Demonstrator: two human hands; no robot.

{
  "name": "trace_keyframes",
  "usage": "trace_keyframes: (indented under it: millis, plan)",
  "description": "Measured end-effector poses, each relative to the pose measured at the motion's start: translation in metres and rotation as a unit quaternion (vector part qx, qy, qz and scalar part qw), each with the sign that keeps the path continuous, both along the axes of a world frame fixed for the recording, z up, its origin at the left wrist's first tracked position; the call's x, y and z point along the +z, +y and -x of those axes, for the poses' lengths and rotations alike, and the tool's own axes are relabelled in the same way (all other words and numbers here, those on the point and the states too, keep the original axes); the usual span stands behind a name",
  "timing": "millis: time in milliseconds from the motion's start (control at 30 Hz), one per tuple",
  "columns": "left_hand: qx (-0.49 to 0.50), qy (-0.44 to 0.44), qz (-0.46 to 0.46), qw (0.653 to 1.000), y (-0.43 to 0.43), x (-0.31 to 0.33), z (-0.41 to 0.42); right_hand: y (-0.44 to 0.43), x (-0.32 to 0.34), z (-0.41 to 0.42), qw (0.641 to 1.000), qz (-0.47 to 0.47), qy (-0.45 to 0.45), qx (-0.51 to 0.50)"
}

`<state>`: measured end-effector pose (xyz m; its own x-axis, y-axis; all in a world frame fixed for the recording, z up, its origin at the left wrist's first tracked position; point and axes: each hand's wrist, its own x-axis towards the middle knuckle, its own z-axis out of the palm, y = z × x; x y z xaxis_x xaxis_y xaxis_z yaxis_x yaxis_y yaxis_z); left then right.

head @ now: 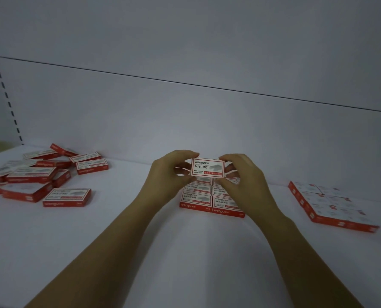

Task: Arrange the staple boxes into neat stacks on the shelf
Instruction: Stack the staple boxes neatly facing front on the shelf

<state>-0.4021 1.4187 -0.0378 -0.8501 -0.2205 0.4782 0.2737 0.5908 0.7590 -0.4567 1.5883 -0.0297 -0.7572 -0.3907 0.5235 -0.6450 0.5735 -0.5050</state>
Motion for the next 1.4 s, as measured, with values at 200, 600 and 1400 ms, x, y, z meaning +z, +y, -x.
trace_keyframes:
  millis: [200, 600, 1400]
  plan:
    - [-0.001, -0.003, -0.011, 1.000, -0.001, 0.000, -0.001, 0.000, -0.001, 0.000, 1.000, -0.001, 0.002, 0.004]
    - [0.018, -0.016, 0.003, 1.000, 0.001, 0.002, -0.003, -0.002, 0.003, -0.008, 1.000, 0.005, -0.004, 0.008]
    - [0.022, -0.244, 0.089, 0.966, 0.006, -0.011, -0.053, -0.003, -0.010, -0.064, 0.976, -0.123, -0.182, -0.003]
